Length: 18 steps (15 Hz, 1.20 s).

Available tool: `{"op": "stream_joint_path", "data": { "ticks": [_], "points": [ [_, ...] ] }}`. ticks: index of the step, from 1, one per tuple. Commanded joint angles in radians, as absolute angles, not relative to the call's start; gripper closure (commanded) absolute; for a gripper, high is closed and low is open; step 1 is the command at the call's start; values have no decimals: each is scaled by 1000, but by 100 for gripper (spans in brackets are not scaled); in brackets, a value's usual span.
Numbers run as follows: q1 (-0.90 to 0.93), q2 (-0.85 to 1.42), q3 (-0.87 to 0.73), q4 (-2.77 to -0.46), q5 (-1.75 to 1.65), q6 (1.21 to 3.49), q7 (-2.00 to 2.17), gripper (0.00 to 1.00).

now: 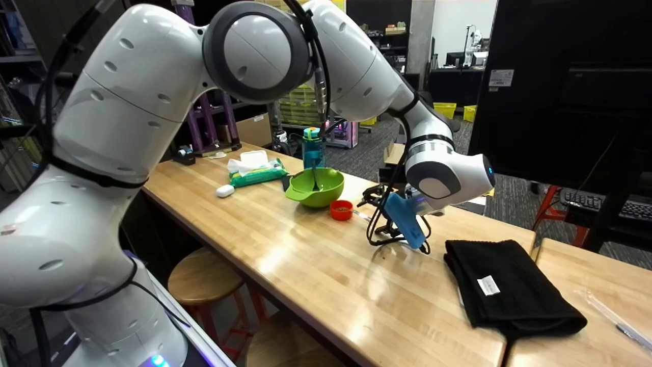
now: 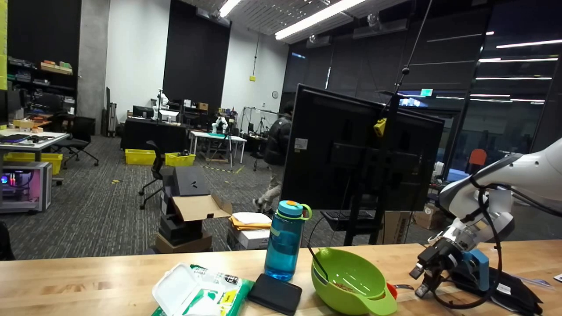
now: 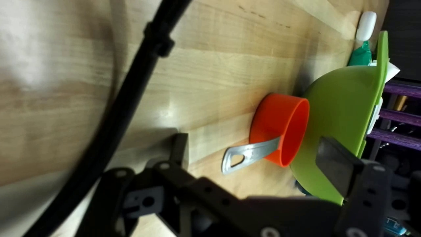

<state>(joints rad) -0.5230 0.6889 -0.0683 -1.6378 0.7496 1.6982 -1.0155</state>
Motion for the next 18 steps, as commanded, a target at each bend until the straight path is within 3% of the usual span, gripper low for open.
{"op": "stream_joint_path", "data": {
  "ticks": [1,17,18],
  "points": [
    [-502,721,-62,-1616,777,1671,-1029,0],
    [-430,838,-29,-1408,781,1600,-939,0],
    [-458,790,-53,-1515,765,1616,-1004,0]
  ]
}}
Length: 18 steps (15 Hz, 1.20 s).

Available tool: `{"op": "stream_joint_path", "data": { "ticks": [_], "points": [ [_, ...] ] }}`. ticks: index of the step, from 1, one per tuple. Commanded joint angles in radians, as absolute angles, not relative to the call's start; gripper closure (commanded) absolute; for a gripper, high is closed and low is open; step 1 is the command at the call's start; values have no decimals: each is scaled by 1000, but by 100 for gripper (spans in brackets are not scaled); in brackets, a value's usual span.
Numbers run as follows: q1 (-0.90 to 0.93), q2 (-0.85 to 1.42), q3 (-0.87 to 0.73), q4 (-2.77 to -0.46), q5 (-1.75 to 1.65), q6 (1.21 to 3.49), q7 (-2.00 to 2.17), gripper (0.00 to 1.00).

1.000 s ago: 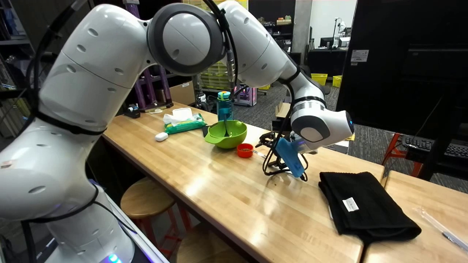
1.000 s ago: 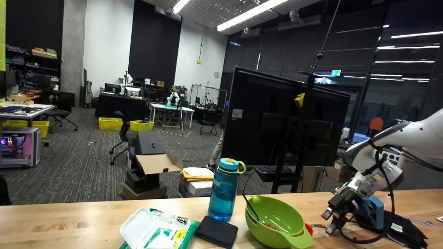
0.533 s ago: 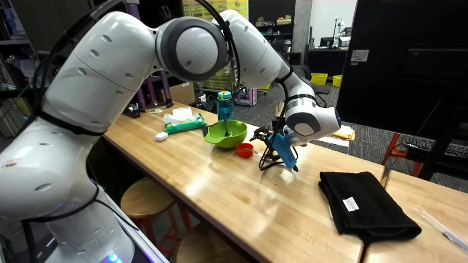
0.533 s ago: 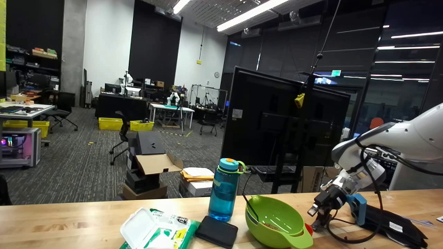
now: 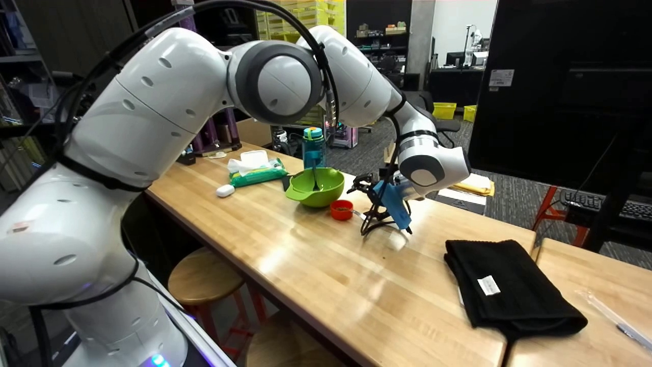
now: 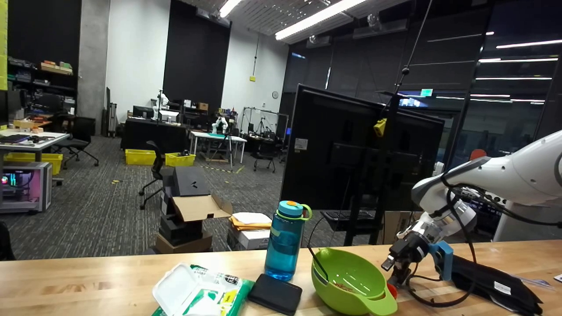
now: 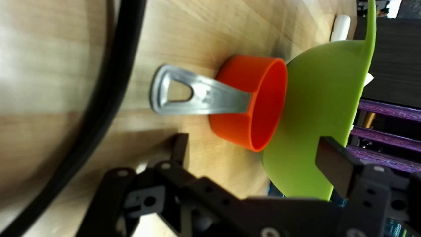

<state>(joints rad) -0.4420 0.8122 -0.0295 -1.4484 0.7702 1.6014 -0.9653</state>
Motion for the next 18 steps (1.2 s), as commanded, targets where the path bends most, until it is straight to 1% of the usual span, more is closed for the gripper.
{"op": "stream_joint_path", "data": {
  "ticks": [1,18],
  "points": [
    [-444,799,-50,-1480,782,1621,-940,0],
    [-445,748,-88,-1552,775,1622,-845,0]
  ]
}}
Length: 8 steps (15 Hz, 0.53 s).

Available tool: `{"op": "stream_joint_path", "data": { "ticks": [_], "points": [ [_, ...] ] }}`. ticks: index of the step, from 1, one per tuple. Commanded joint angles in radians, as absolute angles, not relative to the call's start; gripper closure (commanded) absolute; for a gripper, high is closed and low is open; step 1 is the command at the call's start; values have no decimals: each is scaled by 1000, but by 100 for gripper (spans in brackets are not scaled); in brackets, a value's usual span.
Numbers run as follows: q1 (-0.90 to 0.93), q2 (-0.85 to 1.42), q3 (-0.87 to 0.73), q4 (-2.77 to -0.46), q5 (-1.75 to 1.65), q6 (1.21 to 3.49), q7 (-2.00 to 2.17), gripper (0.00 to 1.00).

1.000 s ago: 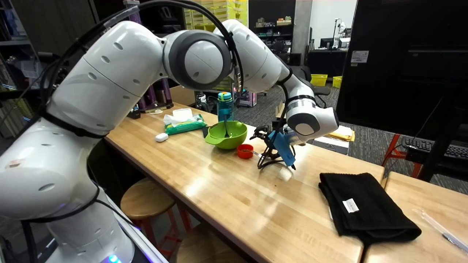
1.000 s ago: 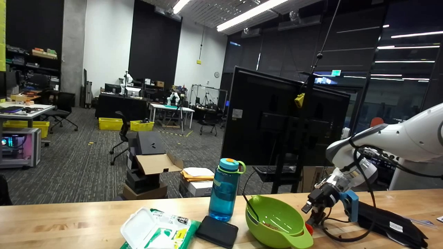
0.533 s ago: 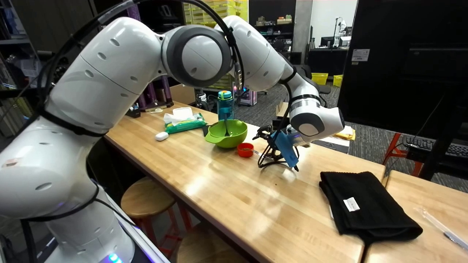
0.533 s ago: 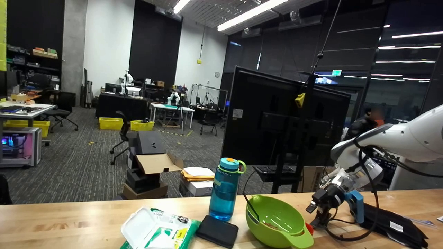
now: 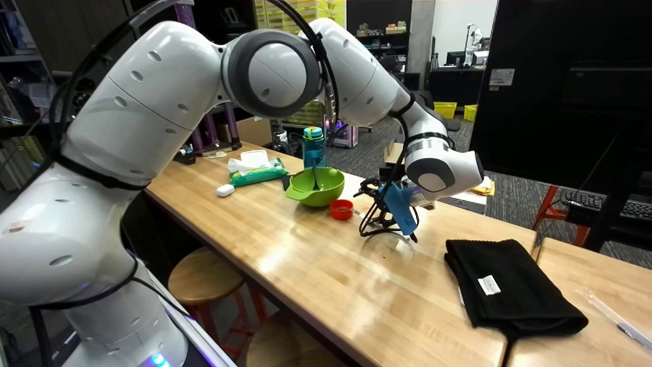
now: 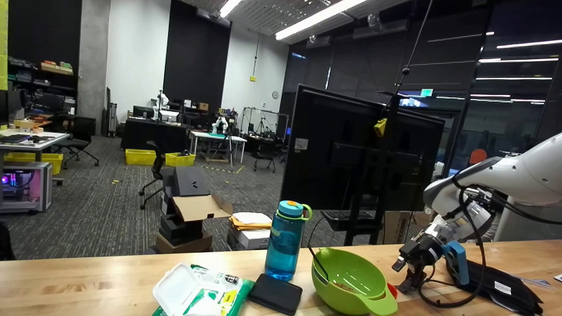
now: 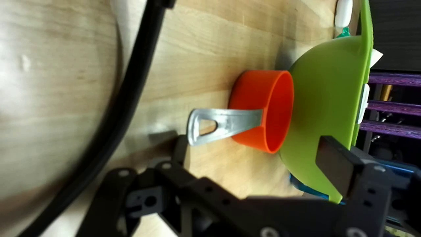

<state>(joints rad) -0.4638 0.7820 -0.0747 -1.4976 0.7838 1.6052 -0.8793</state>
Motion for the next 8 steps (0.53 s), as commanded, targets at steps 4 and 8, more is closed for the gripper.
{"op": "stream_joint_path", "data": {
  "ticks": [4,8],
  "points": [
    [-443,748,-86,-1551,772,1616,-820,0],
    [-448,739,-88,-1564,771,1612,-809,0]
  ]
}}
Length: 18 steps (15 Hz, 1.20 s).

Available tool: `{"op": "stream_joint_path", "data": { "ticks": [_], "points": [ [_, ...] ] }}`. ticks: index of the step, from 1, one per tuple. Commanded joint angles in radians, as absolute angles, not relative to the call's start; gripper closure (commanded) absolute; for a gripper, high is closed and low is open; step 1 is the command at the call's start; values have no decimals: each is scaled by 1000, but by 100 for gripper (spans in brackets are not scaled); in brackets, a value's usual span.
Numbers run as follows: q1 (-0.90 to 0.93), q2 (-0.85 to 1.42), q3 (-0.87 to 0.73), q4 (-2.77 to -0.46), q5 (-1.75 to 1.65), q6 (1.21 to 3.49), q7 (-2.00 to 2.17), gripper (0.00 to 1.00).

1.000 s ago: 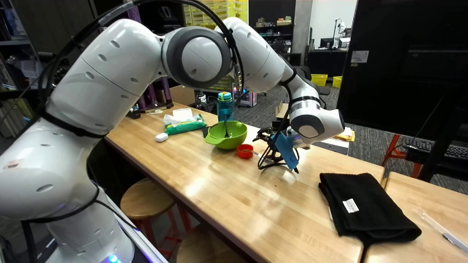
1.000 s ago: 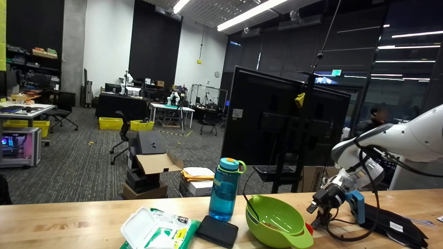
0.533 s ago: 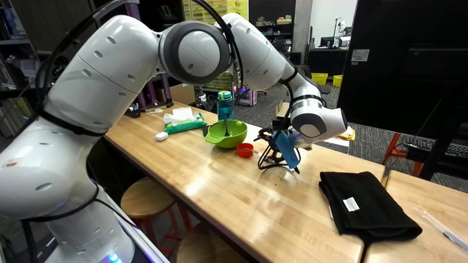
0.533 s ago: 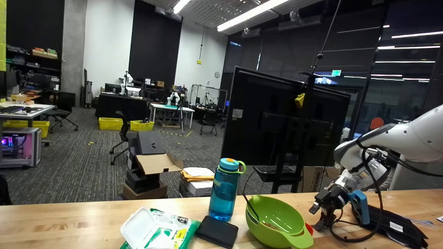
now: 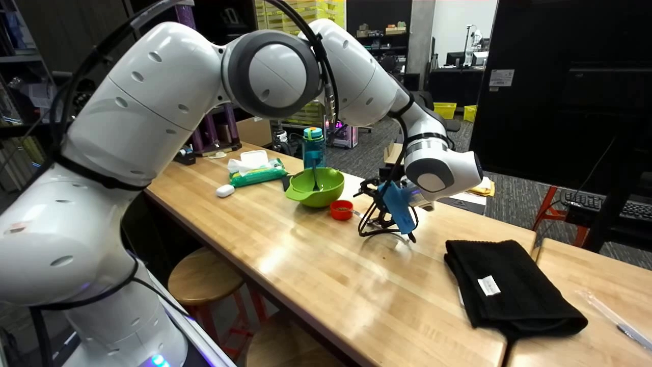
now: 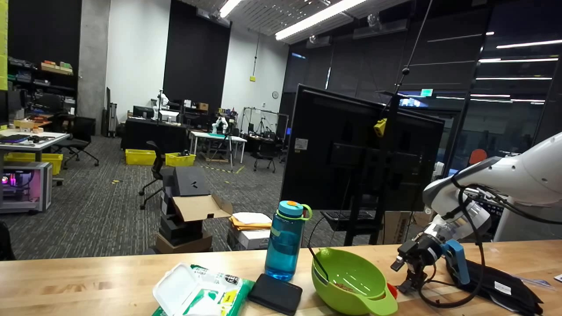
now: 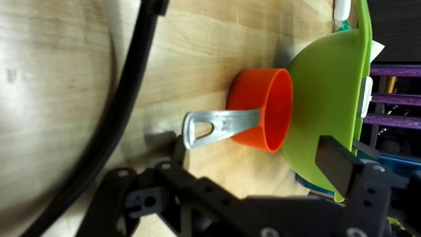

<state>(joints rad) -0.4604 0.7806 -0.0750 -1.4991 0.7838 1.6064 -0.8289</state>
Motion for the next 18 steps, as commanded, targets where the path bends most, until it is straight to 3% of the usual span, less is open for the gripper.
{"op": "stream_joint_path", "data": {
  "ticks": [1,18],
  "points": [
    [-449,737,-88,-1566,770,1611,-811,0],
    [-462,686,-120,-1659,736,1609,-881,0]
  ]
}}
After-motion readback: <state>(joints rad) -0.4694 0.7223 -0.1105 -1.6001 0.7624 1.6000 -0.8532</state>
